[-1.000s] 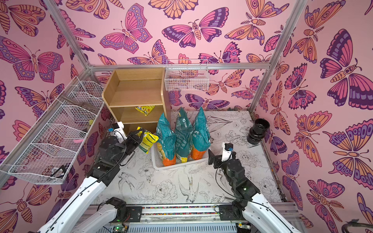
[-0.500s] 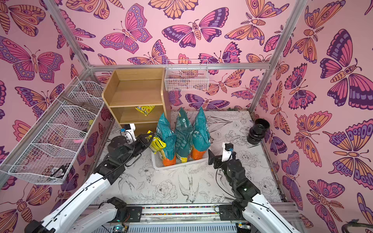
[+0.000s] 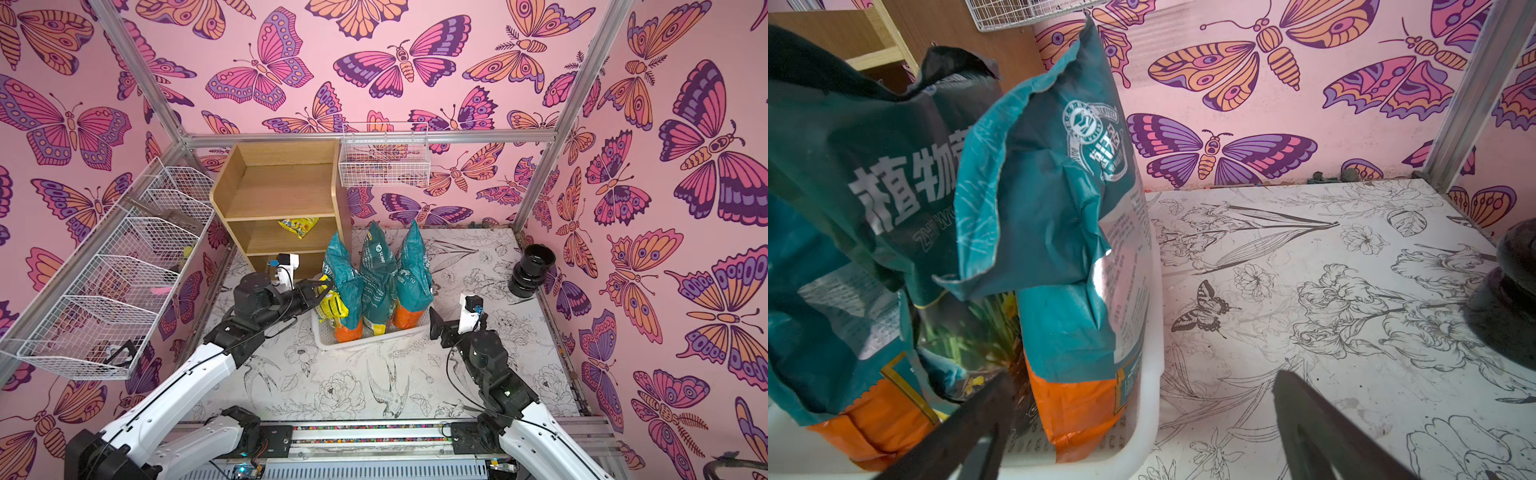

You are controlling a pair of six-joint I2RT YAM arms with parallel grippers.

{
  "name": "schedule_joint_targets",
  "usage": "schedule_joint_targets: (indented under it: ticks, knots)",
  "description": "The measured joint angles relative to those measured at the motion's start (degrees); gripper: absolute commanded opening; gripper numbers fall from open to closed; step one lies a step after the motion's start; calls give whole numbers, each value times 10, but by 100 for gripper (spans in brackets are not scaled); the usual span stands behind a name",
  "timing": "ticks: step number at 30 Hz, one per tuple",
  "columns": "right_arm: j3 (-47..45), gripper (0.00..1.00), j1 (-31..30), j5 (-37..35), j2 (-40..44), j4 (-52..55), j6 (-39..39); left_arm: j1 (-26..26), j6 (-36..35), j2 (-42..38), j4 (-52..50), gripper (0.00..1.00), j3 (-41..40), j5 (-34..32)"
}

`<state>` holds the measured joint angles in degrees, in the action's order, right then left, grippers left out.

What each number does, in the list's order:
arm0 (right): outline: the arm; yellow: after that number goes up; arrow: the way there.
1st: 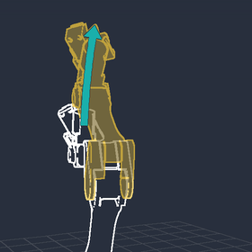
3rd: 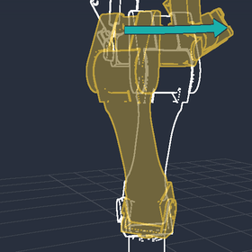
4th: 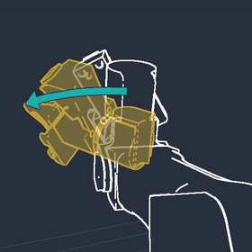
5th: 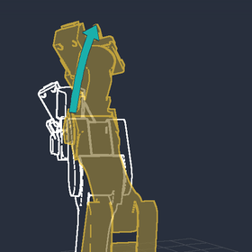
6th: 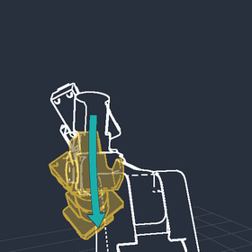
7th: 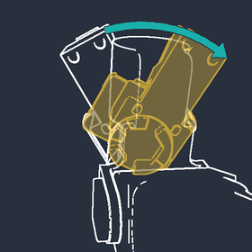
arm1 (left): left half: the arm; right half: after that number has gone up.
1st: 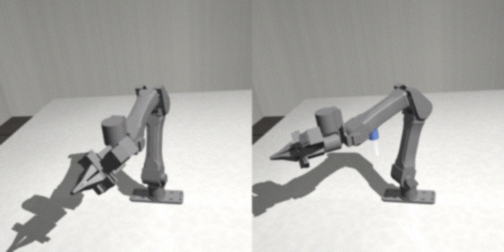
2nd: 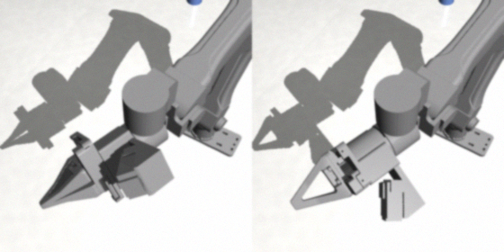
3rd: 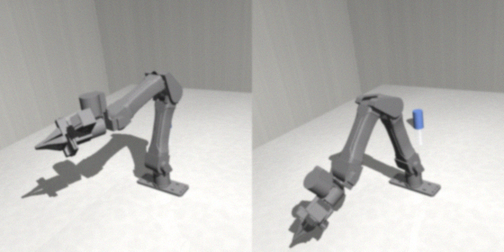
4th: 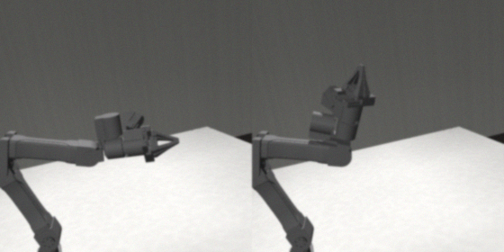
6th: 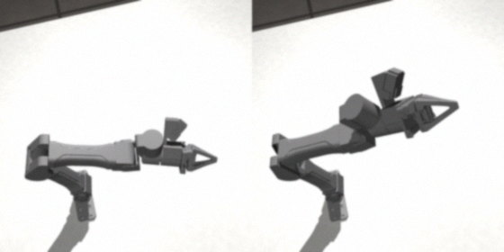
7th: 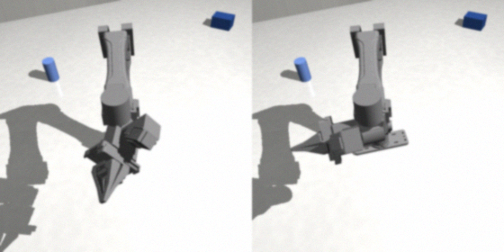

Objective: Take down the fertilizer bag from the shelf
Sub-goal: Place the fertilizer bag in the storage box.

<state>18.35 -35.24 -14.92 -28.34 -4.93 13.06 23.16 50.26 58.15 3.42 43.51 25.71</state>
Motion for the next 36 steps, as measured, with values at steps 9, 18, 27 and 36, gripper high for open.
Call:
schedule_joint_targets:
  ticks: [9, 18, 27, 36]
  knots:
    - [0, 99, 0, 1, 1, 2, 1, 9, 91, -144, 27, 0, -106, 12]
    - [0, 99, 0, 4, 27, 17, 4, 11, 117, -93, 41, 0, -118, -5]
    - [0, 99, 0, 4, 26, 19, 4, 23, 113, 22, 83, 0, -97, -9]
    - [0, 99, 0, 5, 21, 20, 4, 123, 130, 4, 91, 0, -110, -64]
